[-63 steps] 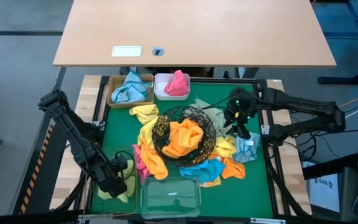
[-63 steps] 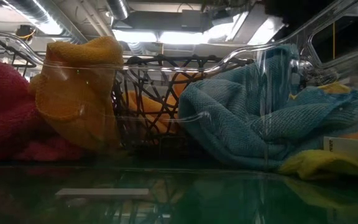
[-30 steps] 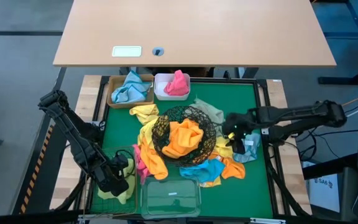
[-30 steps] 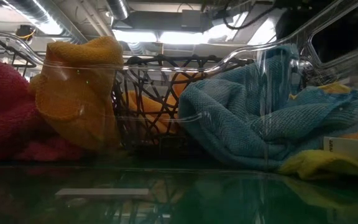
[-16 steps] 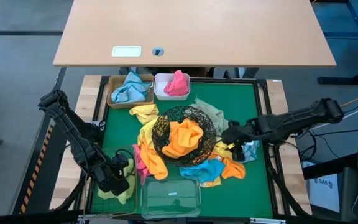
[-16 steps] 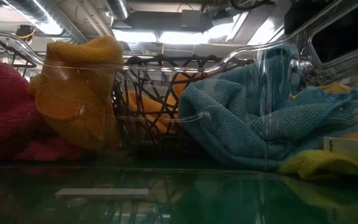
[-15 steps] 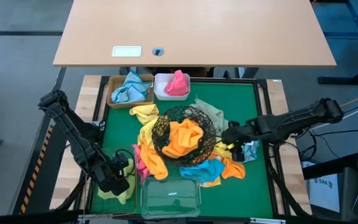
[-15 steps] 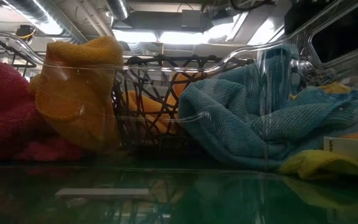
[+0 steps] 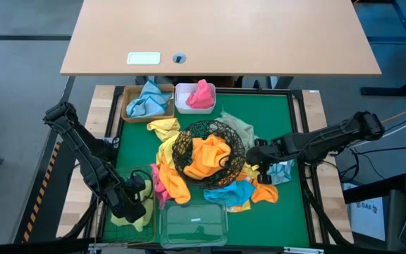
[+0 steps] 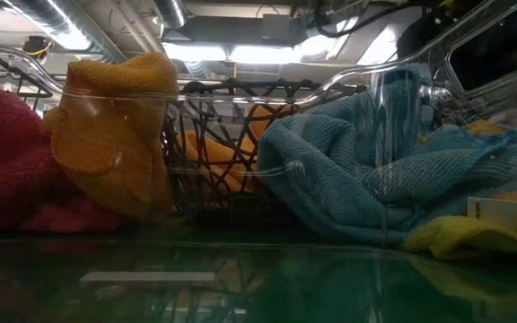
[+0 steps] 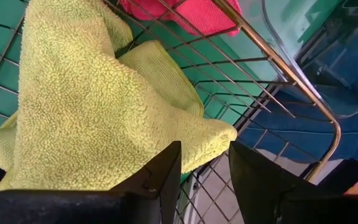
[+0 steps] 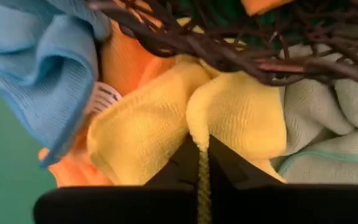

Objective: Sort microfiber towel by color & place in baskets
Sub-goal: Put the yellow towel into the transparent bin

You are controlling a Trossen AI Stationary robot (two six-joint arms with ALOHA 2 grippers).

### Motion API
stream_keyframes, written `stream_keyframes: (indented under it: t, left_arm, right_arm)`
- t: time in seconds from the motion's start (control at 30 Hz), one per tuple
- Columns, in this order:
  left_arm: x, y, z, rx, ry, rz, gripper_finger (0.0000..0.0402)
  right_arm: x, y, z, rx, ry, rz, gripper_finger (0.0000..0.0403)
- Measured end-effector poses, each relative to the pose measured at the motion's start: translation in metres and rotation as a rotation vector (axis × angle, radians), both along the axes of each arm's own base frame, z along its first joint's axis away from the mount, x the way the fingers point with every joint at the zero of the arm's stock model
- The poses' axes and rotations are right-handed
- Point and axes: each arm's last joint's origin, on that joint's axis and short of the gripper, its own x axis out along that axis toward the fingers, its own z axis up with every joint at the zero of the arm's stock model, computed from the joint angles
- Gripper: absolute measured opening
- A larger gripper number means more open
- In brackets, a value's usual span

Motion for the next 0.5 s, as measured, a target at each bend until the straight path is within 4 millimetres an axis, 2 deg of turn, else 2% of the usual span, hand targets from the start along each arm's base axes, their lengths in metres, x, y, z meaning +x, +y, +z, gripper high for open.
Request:
stream_keyframes:
  t: [0.1,0.2,0.5]
  left_arm:
    - [-0.001,0.001,0.003,-0.009,-0.010,-0.004,0.0128]
    - [-0.003,0.004,0.009,-0.023,-0.052,-0.017,0.0128]
    - [-0.005,0.015,0.023,0.083,-0.256,0.028,0.0128]
  right_arm:
    - [0.002,0.001,0.012,0.006,-0.001,0.001,0.0021]
    - [0.005,0.001,0.031,0.007,-0.008,0.004,0.0007]
    - [0.015,0.004,0.116,0.039,-0.202,0.026,0.0004]
